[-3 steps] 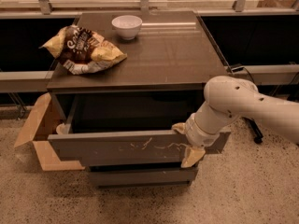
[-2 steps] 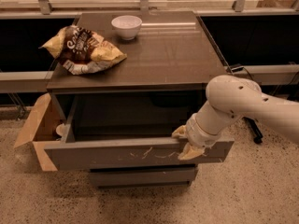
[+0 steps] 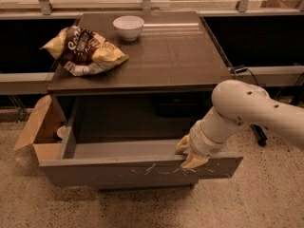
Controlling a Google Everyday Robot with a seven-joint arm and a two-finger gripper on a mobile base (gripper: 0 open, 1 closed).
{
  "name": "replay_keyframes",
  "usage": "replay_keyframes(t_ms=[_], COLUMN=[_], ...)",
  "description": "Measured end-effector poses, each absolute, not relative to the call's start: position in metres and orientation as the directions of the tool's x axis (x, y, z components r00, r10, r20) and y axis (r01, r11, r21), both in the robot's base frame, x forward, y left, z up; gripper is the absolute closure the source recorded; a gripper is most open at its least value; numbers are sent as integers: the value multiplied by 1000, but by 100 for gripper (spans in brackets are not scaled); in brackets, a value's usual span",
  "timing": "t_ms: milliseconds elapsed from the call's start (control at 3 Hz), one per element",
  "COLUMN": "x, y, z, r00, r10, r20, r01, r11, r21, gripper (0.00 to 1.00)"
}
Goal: Open top drawer
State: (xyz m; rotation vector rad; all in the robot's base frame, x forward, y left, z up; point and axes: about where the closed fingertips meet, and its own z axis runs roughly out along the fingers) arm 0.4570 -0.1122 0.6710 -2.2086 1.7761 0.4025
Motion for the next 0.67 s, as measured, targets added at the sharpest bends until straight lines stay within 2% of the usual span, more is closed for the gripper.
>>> replay_keyframes(t_ms=[333, 667], x=[452, 452], y=[-110, -110], z=[671, 671], r00=[206, 206], r10=[-894, -894], r20=[-397, -397], r01=[-977, -977], r11=[-207, -207], r21=[-41, -41], gripper=[81, 58])
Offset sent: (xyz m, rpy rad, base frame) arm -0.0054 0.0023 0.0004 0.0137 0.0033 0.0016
